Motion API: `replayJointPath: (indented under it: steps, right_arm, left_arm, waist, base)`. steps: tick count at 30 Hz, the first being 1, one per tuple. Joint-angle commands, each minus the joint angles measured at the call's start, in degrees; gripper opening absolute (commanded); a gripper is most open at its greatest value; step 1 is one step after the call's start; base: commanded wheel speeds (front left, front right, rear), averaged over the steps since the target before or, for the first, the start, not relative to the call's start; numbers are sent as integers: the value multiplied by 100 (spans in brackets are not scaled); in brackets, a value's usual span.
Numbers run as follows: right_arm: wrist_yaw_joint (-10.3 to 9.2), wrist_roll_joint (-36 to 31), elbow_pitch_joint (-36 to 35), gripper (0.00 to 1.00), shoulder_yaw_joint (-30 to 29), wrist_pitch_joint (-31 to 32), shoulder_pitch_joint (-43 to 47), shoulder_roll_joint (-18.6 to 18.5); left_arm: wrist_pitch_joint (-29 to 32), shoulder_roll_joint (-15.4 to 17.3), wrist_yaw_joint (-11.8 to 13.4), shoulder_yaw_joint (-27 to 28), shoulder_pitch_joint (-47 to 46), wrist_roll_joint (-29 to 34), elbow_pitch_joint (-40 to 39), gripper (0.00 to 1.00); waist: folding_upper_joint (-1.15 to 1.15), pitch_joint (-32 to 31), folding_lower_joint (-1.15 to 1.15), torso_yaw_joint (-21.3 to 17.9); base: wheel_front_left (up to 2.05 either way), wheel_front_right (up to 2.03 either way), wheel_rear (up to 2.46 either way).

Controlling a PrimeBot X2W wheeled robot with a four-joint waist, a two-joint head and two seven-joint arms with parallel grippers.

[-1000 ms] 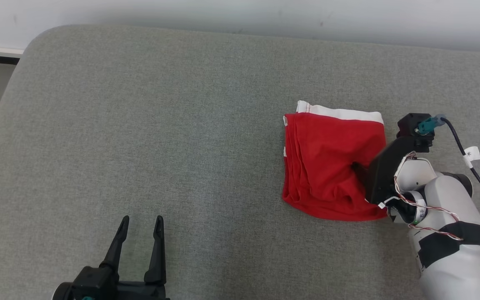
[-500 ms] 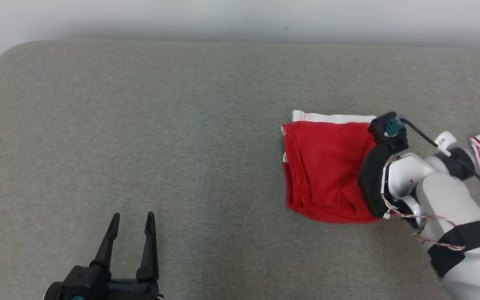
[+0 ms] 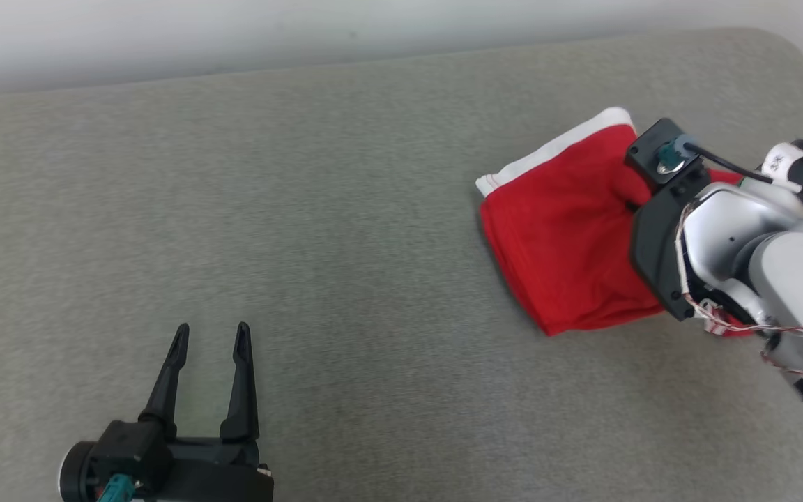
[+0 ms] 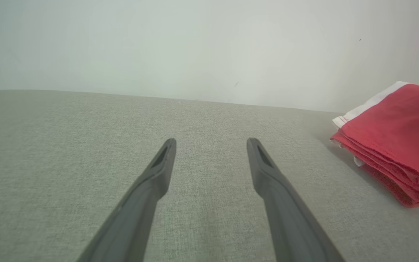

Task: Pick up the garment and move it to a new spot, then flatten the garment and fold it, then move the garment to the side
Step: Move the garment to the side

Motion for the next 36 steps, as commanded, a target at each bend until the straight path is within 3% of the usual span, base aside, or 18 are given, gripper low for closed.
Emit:
replayJointPath:
  steps: [1, 8, 16, 27, 34, 35, 36]
  right_arm:
    - [-16, 40, -71, 0, 83, -60, -109, -117]
    - [-17, 91, -100, 0, 249, -412, -382, -567]
    - [-16, -182, 153, 0, 259, -952, -538, -1010]
    - [-16, -611, 1011, 0, -252, -1671, -265, -1382]
    - [-16, -809, 1839, 0, -798, -2224, 44, -1329]
    - [-16, -859, 1916, 40, -890, -2300, 79, -1300]
    - [-16, -946, 1998, 100, -986, -2368, 106, -1286]
  left_arm:
    - [-16, 8, -18, 39, -106, 71, -5, 100]
    - [-16, 14, -106, 75, -328, 241, -18, 100]
    - [-16, 14, -204, 126, -472, 492, -39, 100]
    - [-16, 107, -306, 141, -686, 689, -208, 100]
    - [-16, 151, -337, 109, -695, 725, -373, 100]
    - [-16, 150, -341, 85, -683, 709, -403, 100]
    - [-16, 157, -345, 74, -665, 691, -427, 100]
  waist:
    - [-1, 242, 0, -486]
    - [-1, 494, 0, -948]
    - [-1, 822, 0, -1152]
    - [-1, 1158, 0, -948]
    - [-1, 1298, 0, -669]
    - [-1, 1296, 0, -624]
    - [-1, 1286, 0, -588]
  base:
    - [0, 0, 0]
    - [0, 0, 0]
    - [0, 0, 0]
    - [0, 0, 0]
    - [0, 0, 0]
    - [0, 0, 0]
    - [0, 0, 0]
